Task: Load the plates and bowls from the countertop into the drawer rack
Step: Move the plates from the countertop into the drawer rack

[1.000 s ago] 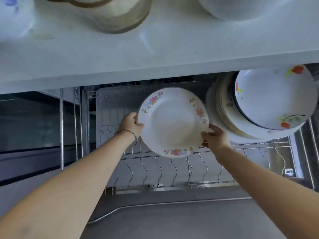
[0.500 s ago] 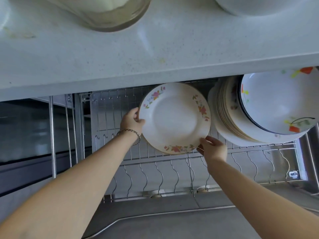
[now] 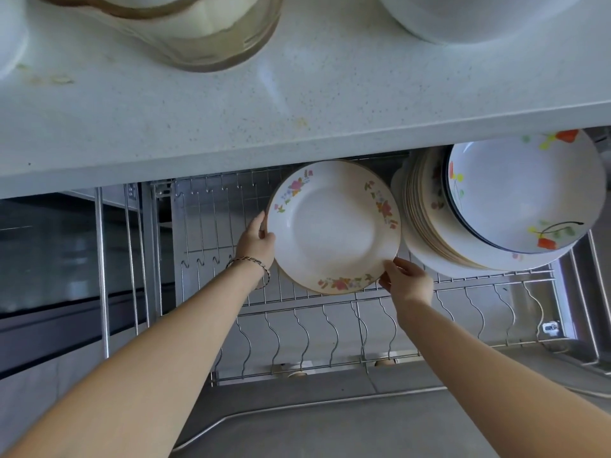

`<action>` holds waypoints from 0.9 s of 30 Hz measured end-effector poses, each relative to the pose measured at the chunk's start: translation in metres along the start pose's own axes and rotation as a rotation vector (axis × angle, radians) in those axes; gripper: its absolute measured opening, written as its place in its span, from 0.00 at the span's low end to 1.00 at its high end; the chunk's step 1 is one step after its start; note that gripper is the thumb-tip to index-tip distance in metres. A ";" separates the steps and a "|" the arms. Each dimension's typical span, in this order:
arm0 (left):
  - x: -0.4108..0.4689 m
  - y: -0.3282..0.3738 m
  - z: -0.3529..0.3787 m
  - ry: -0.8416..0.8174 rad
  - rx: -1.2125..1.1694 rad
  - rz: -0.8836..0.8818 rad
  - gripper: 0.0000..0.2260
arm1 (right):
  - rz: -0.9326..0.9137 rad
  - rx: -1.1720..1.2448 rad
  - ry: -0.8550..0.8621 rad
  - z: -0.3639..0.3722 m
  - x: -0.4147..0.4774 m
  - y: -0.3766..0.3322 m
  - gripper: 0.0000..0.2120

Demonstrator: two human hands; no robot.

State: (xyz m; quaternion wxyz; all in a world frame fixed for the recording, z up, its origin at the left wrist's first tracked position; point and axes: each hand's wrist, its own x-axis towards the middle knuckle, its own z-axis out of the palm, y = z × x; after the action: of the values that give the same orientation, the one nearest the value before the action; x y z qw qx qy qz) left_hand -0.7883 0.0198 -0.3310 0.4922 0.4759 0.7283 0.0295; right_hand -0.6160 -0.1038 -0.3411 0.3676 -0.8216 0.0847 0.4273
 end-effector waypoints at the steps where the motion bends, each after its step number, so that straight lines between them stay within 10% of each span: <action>1: -0.001 0.000 0.001 0.013 0.002 -0.011 0.23 | 0.009 -0.005 -0.015 -0.001 0.000 -0.001 0.12; 13: -0.076 0.028 -0.025 -0.117 0.376 0.017 0.16 | 0.186 -0.522 -0.394 -0.068 -0.048 -0.031 0.04; 27: -0.306 0.244 0.058 -0.442 0.607 0.425 0.13 | -0.296 -0.623 -0.214 -0.344 -0.138 -0.179 0.13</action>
State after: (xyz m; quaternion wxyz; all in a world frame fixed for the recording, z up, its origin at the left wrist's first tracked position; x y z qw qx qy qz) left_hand -0.5640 -0.0933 -0.0252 0.4572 0.7334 0.4667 -0.1879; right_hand -0.3999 -0.2324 -0.0150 0.1640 -0.8482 -0.2084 0.4585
